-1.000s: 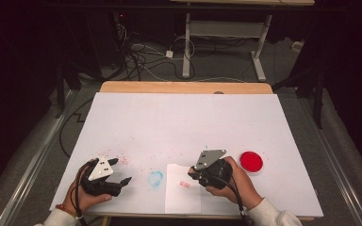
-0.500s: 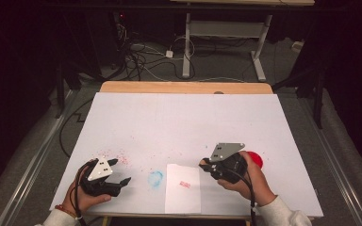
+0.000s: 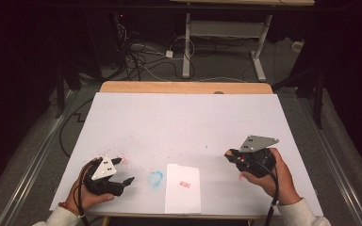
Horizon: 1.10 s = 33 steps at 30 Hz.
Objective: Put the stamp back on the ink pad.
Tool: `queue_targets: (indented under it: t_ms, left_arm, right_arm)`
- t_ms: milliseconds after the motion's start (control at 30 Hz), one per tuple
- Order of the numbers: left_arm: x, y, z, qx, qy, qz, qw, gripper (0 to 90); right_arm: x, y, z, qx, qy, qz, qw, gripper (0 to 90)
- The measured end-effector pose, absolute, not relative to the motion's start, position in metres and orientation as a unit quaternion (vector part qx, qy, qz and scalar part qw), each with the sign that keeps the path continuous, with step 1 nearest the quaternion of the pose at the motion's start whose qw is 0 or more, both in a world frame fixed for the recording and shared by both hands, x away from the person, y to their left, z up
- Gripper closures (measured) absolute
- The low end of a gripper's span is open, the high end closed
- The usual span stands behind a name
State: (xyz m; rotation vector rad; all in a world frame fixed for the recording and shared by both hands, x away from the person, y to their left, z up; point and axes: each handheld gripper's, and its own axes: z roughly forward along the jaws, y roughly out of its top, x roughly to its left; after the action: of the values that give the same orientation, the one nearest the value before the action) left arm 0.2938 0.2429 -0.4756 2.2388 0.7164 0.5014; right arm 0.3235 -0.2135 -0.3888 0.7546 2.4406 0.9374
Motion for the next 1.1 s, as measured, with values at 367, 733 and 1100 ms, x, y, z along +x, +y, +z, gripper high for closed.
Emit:
queue_targets:
  t_ms: [367,733,1100]
  left_arm:
    - [0.293,0.242,-0.475,0.870,0.279,0.195,0.358,19.3]
    - [0.293,0.242,-0.476,0.871,0.280,0.196,0.354,19.3]
    - [0.293,0.241,-0.476,0.872,0.279,0.196,0.352,19.3]
  right_arm:
    - [0.331,-0.241,-0.400,0.309,0.872,0.306,0.224,76.1]
    - [0.346,-0.260,-0.419,0.344,0.874,0.269,0.212,75.9]
    - [0.358,-0.271,-0.437,0.370,0.874,0.245,0.199,76.1]
